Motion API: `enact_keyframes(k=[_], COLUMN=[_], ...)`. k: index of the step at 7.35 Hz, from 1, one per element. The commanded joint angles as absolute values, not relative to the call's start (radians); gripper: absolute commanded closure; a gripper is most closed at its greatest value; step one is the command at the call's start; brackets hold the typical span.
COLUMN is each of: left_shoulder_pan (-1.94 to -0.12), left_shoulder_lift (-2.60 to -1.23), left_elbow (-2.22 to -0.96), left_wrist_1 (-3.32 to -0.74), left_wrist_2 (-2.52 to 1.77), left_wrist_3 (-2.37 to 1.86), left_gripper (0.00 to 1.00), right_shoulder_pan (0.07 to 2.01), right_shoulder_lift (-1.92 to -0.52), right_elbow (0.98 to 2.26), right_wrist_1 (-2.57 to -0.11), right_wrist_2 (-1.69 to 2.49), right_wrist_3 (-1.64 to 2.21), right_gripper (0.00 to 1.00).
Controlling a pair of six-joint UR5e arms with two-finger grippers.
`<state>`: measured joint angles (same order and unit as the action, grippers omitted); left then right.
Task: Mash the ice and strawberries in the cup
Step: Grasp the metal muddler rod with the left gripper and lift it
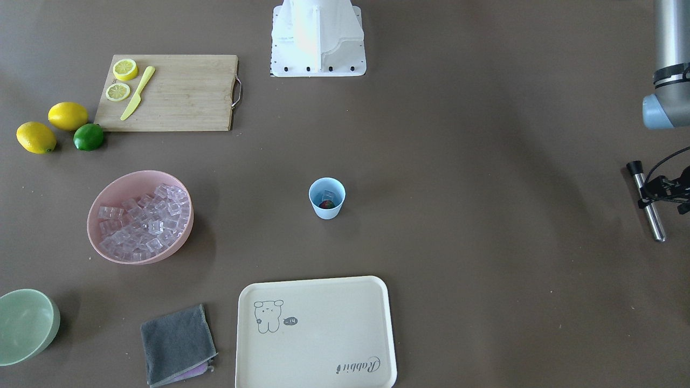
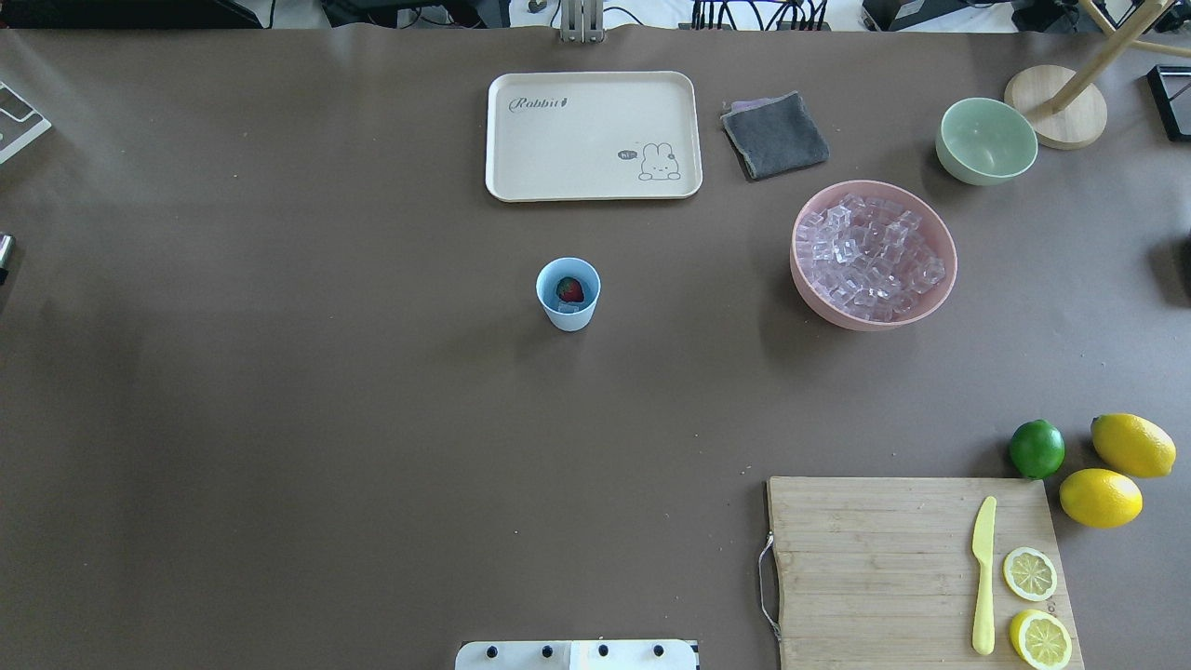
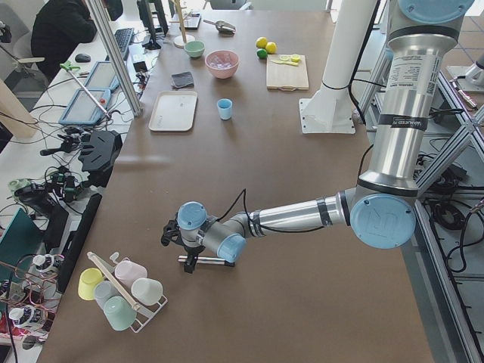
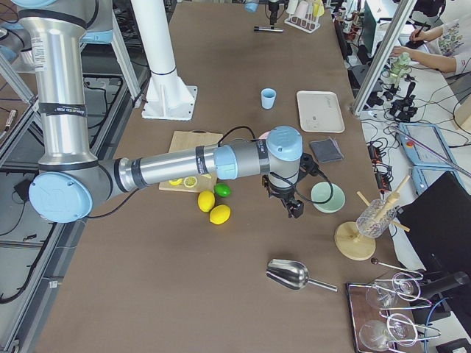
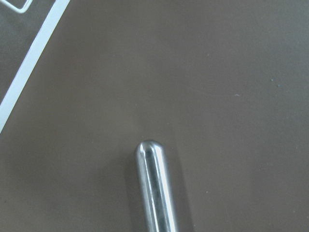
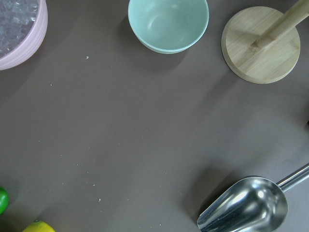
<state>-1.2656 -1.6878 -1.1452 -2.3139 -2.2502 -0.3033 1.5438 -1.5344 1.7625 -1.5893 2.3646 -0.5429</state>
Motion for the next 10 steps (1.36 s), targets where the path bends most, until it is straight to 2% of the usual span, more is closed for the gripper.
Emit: enact_keyframes(k=[1,2,4,7,9,10], left_shoulder_pan=[-1.261,-1.256,-1.255,-1.235,-1.233,-1.232], left_shoulder_lift=[-1.677,-1.678,-1.677,-1.677,-1.677,-1.677], left_elbow=[-1.138,-1.141,-1.137,-1.138,-1.138,-1.137], left_wrist_1=[-2.341,-2.342,-2.341,-2.341,-2.339,-2.338], left_wrist_2=[-2.238,-2.238,-2.237,-2.217,-2.217,-2.215], left_wrist_3=[-0.311,-0.311,-0.31,-0.313,-0.313,-0.314], left_gripper=[0.03,0.04,0.23,0.24,0.37,0.5], right_shoulder_pan=[1.545,1.545,1.545,1.545,1.545,1.545], right_shoulder_lift=[-1.539,-1.539,-1.539,-1.539,-1.539,-1.539], right_elbow=[1.766,1.769,1.772,1.776,1.776,1.776], right_wrist_1=[-1.589,-1.589,-1.589,-1.589,-1.589,-1.589], right_wrist_2=[2.364,2.365,2.365,2.365,2.365,2.365], right_wrist_3=[-0.543,-0.543,-0.541,-0.541,-0.541,-0.54], right_gripper=[0.07,0.07,0.07,0.07,0.07,0.07])
